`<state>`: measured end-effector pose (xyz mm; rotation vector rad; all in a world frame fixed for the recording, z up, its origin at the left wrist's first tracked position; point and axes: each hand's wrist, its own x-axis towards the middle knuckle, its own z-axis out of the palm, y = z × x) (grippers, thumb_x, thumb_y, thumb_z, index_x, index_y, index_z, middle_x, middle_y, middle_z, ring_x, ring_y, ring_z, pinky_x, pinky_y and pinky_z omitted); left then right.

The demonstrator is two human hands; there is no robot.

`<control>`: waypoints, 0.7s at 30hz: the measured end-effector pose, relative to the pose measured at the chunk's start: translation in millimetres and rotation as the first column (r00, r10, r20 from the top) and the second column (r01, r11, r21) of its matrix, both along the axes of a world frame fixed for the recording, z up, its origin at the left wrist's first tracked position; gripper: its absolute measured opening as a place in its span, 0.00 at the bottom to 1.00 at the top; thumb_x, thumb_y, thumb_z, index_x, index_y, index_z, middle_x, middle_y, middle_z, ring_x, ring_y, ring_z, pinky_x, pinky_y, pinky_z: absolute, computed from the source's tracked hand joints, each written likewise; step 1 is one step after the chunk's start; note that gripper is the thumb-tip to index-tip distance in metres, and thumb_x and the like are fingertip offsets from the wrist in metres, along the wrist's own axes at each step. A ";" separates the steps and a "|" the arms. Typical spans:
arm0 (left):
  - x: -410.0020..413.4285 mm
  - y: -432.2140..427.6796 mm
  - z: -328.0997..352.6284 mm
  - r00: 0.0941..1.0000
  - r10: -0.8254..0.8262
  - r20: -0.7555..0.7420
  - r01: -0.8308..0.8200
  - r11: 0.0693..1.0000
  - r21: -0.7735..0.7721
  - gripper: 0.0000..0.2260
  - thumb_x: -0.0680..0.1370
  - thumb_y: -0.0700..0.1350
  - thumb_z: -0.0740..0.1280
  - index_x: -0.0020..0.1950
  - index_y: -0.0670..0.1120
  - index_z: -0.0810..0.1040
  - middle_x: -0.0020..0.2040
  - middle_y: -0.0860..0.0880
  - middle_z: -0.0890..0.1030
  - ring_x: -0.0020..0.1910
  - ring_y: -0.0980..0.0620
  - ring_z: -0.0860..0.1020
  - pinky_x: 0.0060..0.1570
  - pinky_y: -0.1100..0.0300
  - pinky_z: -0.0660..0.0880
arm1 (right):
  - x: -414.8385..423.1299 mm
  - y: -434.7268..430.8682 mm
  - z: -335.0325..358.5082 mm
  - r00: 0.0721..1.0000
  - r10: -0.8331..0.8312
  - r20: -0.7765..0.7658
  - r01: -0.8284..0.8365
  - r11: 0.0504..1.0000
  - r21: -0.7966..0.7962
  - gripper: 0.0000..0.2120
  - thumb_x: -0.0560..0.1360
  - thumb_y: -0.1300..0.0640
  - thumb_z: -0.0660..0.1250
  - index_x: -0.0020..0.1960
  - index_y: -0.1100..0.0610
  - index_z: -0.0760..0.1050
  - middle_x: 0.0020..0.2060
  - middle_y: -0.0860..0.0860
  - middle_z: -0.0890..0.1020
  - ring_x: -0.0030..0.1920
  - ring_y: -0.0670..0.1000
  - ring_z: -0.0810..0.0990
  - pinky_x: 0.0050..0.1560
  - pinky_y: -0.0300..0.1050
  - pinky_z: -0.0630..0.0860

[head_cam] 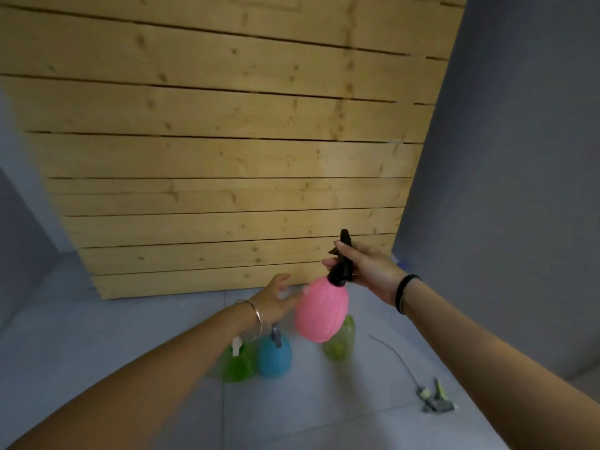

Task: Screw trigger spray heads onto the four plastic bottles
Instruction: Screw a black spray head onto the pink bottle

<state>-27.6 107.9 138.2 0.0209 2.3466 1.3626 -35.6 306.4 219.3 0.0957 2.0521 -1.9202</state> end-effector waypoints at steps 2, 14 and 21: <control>-11.3 -11.4 -14.6 0.996 0.076 0.046 -0.073 0.995 -0.065 0.33 0.76 0.63 0.58 0.75 0.48 0.56 0.74 0.47 0.65 0.69 0.46 0.68 0.68 0.56 0.64 | -6.3 -2.8 -23.1 1.000 0.008 0.025 -0.009 0.999 0.031 0.16 0.78 0.53 0.62 0.64 0.57 0.69 0.51 0.57 0.83 0.53 0.51 0.81 0.58 0.44 0.75; -51.1 -16.8 -103.2 0.950 0.125 0.285 -0.016 0.934 -0.357 0.32 0.78 0.62 0.53 0.71 0.40 0.65 0.76 0.41 0.61 0.73 0.43 0.63 0.70 0.51 0.60 | -41.4 -19.2 -146.7 0.985 0.075 0.152 -0.101 0.980 0.173 0.22 0.76 0.52 0.66 0.68 0.55 0.68 0.56 0.55 0.82 0.58 0.53 0.80 0.64 0.47 0.73; -54.2 -8.7 -133.2 0.934 0.142 0.328 -0.022 0.938 -0.345 0.28 0.79 0.58 0.56 0.67 0.36 0.70 0.70 0.38 0.70 0.67 0.42 0.70 0.70 0.49 0.63 | -48.6 -25.7 -189.5 0.968 0.089 0.236 -0.142 0.965 0.219 0.24 0.75 0.53 0.67 0.69 0.54 0.66 0.59 0.58 0.81 0.60 0.56 0.78 0.61 0.44 0.72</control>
